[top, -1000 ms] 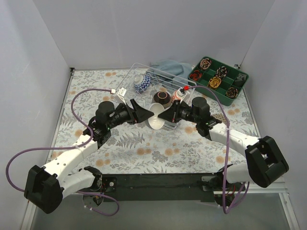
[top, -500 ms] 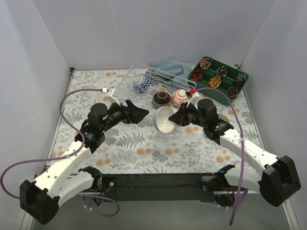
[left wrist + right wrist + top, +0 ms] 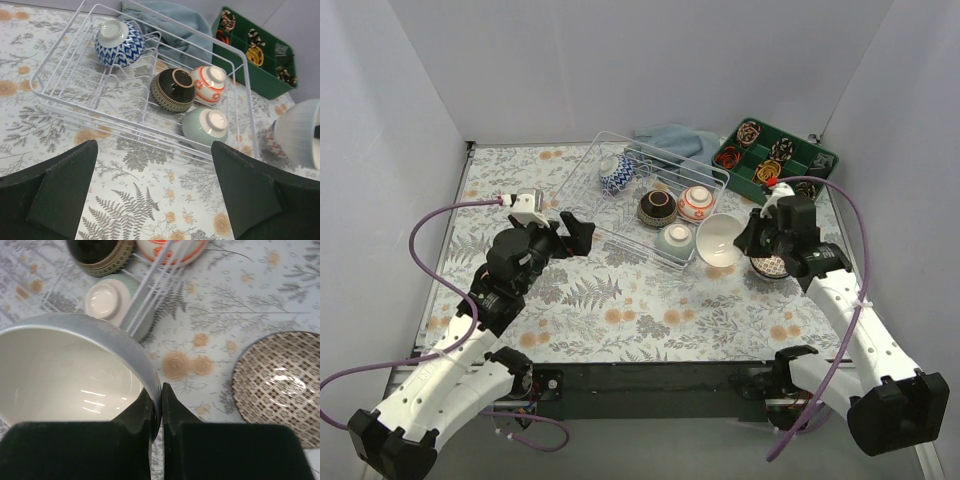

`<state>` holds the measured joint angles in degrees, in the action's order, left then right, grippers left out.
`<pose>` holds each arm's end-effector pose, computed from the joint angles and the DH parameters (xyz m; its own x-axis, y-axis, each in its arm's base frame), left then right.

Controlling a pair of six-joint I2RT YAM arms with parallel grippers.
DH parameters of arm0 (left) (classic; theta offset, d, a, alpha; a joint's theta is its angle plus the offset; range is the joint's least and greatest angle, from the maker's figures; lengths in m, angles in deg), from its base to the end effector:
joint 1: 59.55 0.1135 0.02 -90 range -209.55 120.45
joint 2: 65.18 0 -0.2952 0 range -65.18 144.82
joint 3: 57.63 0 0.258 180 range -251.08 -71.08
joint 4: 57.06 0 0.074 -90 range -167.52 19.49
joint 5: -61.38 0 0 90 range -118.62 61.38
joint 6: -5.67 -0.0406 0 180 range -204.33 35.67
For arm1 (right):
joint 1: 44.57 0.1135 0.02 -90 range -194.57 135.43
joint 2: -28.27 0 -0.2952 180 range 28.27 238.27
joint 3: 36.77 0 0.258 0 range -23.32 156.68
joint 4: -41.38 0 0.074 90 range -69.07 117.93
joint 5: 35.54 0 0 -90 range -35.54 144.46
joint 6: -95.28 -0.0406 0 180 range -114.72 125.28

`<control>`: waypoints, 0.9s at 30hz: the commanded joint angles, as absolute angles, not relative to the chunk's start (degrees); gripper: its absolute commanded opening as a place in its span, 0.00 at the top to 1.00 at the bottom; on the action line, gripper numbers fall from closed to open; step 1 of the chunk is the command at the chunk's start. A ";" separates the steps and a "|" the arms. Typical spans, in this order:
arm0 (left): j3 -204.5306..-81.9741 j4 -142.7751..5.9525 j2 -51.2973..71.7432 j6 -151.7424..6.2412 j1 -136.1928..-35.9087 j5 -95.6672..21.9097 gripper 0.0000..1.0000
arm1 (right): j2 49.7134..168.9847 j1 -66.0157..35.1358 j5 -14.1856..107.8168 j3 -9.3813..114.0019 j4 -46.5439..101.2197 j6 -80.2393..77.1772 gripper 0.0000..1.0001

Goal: Unload the bowls from the dish rack

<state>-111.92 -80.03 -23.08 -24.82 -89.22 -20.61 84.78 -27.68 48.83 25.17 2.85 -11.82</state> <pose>0.1465 -0.0769 0.3445 -0.4024 -0.7528 -0.5209 0.0483 0.5507 -0.8333 0.1996 0.0648 0.3216 -0.6076 0.1213 -0.7849 -0.1979 0.9340 0.2975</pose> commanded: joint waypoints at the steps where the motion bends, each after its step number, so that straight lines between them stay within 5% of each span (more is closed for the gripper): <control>1: -109.93 -82.46 -23.70 -27.20 -88.91 -15.52 0.02 | 85.74 -35.77 45.76 30.81 0.86 -10.01 0.99; 12: -108.79 -83.70 -26.68 -27.03 -88.99 -13.94 0.02 | 104.54 -46.85 44.52 42.06 2.09 -9.13 0.99; 27: -108.35 -83.87 -28.71 -26.85 -88.99 -12.89 0.02 | 126.96 -48.78 46.81 54.19 -1.68 -5.88 0.99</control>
<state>-108.95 -83.86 -27.71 -26.29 -89.22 -14.18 125.32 -48.62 47.06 50.72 -1.98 -7.19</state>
